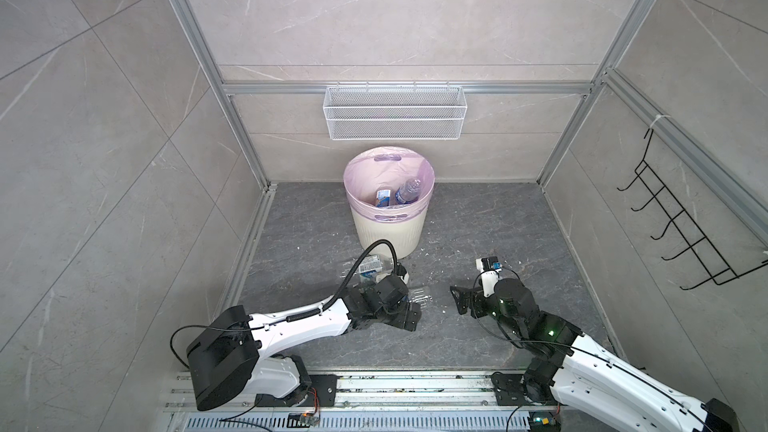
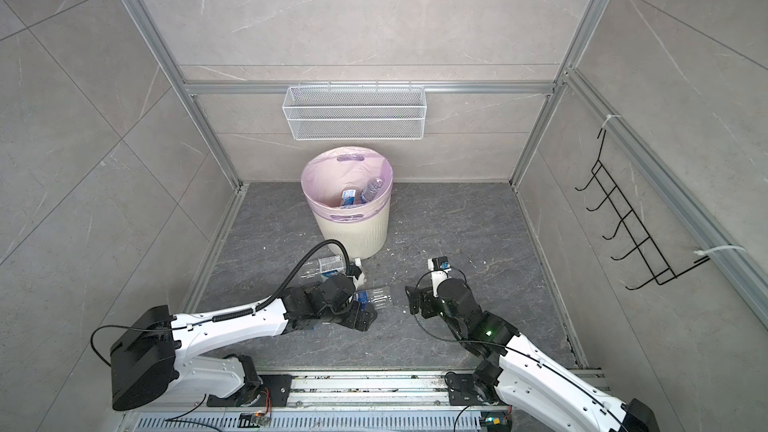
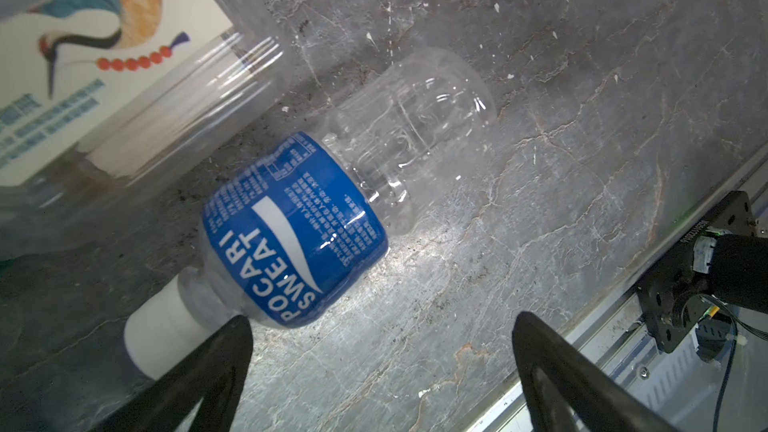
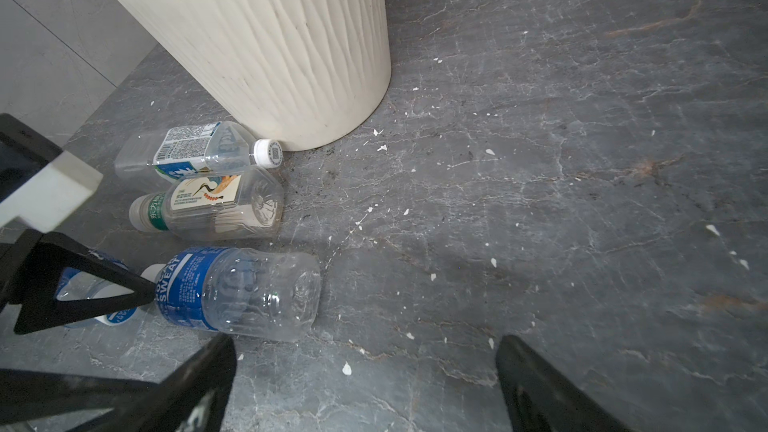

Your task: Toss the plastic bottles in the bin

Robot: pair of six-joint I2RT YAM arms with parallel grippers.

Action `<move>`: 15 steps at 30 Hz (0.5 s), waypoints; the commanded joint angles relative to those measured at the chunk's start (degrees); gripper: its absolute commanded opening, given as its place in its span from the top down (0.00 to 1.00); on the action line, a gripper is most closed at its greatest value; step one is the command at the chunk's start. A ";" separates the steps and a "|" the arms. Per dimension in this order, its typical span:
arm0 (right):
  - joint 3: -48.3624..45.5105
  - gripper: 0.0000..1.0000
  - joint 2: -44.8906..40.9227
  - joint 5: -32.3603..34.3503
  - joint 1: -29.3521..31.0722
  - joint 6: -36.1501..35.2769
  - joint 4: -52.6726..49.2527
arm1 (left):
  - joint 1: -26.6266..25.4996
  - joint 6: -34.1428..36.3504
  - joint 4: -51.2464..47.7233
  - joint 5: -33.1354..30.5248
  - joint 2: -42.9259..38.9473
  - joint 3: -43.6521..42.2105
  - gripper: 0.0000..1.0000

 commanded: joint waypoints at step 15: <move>-0.63 0.00 -0.76 1.78 0.30 0.94 -1.19 | -0.35 15.38 -12.51 -6.02 -1.94 10.72 0.00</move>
